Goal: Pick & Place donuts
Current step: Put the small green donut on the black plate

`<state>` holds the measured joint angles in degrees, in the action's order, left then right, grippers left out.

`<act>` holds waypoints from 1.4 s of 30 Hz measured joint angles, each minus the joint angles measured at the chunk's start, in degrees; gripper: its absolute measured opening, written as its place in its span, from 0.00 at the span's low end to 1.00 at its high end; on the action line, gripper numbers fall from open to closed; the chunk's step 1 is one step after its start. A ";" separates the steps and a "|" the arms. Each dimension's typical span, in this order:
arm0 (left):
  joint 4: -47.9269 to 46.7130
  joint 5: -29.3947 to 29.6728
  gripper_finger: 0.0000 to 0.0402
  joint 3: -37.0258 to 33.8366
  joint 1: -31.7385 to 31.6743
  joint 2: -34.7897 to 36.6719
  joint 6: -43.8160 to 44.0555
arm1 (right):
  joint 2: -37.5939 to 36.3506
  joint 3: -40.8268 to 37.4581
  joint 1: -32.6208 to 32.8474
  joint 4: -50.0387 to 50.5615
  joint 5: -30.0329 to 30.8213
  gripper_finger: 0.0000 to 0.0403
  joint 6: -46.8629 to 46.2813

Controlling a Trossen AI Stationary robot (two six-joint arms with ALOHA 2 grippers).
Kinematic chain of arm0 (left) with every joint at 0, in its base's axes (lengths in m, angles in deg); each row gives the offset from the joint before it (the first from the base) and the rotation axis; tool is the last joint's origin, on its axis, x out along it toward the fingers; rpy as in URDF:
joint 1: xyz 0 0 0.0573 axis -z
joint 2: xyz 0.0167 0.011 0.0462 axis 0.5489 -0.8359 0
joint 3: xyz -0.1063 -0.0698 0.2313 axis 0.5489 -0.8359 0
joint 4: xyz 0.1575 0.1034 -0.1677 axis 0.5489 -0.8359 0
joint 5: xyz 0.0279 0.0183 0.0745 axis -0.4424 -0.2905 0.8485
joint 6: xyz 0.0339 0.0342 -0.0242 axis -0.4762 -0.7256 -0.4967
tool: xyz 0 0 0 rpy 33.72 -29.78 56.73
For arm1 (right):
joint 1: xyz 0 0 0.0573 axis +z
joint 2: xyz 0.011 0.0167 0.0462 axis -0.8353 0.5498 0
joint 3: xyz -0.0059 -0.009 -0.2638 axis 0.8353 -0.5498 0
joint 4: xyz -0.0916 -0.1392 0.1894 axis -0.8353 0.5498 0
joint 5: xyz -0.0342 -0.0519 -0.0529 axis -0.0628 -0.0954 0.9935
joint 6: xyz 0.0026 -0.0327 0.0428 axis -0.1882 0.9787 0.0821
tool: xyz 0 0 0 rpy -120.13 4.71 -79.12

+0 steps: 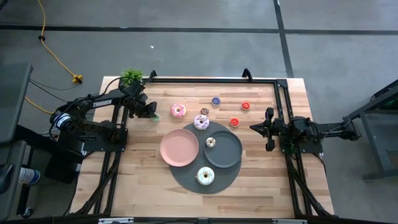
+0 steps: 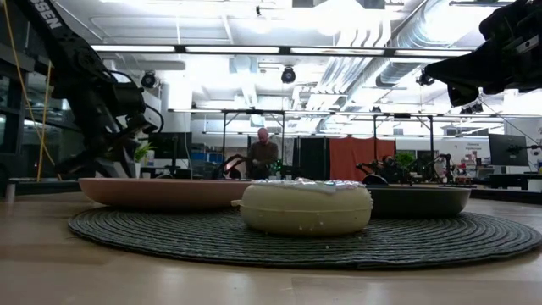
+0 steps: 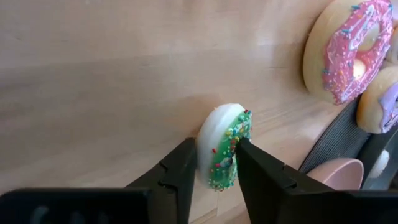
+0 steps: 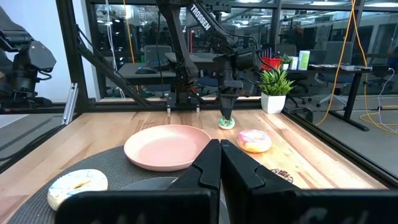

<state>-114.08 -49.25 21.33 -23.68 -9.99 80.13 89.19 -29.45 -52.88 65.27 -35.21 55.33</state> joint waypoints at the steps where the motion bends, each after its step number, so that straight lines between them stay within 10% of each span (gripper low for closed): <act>1: 0.01 0.00 0.23 0.00 0.00 0.00 0.00 | -0.02 0.00 -0.02 0.02 0.00 0.00 0.00; 26: 3.44 -10.67 0.08 6.81 0.54 0.07 -1.04 | 0.00 0.00 0.00 0.00 -0.02 0.00 0.00; 42: 4.49 -3.32 0.08 20.89 19.01 0.07 2.60 | -0.02 0.00 0.00 0.01 -0.01 0.00 0.00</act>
<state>-109.59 -52.57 42.22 -4.67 -9.92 82.72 89.17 -29.45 -52.87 65.28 -35.22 55.33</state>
